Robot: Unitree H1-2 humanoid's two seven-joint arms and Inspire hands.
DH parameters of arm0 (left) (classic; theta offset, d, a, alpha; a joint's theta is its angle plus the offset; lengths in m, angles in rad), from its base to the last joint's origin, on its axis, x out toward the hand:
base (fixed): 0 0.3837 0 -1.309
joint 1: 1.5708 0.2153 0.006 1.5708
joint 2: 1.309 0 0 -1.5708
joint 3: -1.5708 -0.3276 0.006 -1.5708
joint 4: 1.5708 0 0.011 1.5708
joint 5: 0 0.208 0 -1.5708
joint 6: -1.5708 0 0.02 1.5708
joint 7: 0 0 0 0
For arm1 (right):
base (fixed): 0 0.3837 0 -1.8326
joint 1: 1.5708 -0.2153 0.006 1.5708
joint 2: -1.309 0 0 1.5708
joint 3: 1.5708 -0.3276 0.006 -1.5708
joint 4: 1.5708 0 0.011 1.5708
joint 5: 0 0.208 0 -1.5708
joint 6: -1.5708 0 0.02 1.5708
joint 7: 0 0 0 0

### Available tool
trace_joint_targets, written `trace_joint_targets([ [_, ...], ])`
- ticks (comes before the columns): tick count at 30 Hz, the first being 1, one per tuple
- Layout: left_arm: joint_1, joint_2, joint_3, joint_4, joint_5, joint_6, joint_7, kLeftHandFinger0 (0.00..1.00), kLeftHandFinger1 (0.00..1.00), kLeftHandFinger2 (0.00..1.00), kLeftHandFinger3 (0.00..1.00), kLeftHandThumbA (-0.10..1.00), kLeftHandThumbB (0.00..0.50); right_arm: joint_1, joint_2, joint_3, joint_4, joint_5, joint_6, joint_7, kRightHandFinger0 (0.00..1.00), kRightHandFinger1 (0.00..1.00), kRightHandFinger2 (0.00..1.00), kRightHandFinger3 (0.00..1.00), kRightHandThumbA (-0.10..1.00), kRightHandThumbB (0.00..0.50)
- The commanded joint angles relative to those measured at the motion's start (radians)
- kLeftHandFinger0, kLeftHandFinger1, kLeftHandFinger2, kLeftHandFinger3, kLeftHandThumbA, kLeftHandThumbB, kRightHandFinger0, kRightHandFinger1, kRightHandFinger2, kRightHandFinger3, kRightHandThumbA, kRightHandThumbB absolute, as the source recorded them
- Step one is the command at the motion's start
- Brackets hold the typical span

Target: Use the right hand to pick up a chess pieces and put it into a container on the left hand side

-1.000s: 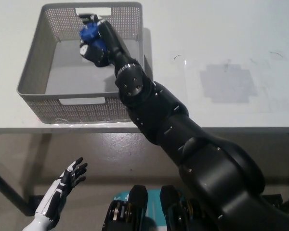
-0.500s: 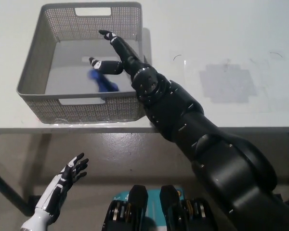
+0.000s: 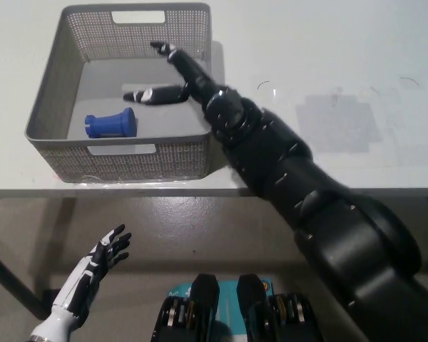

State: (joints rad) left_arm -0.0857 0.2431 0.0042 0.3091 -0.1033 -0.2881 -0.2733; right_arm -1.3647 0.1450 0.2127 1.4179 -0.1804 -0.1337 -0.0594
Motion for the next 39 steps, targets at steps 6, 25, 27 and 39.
trace_joint_targets([
  [6, -0.016, 0.029, -0.009, 0.015, 0.000, -0.054, -0.038, 1.00, 1.00, 1.00, 1.00, 1.00, 0.292, -0.104, -0.102, -0.083, -0.332, 0.041, -0.100, 0.018, 1.00, 1.00, 1.00, 1.00, 1.00, 0.408],
  [25, 0.044, 0.009, 0.008, -0.043, -0.015, 0.012, -0.015, 1.00, 1.00, 1.00, 1.00, 1.00, 0.281, 0.639, -0.311, -0.243, -1.616, 0.156, 0.082, 0.083, 1.00, 1.00, 1.00, 1.00, 1.00, 0.355],
  [27, 0.051, 0.003, 0.011, -0.034, -0.021, -0.004, -0.015, 1.00, 1.00, 1.00, 1.00, 1.00, 0.292, 0.751, -0.309, -0.249, -1.673, 0.157, 0.068, 0.074, 1.00, 1.00, 1.00, 1.00, 1.00, 0.357],
  [39, 0.075, -0.039, 0.030, -0.045, -0.023, -0.015, 0.018, 1.00, 1.00, 1.00, 1.00, 1.00, 0.230, 1.175, -0.255, -0.195, -1.561, 0.161, -0.131, 0.050, 1.00, 1.00, 1.00, 1.00, 1.00, 0.265],
])
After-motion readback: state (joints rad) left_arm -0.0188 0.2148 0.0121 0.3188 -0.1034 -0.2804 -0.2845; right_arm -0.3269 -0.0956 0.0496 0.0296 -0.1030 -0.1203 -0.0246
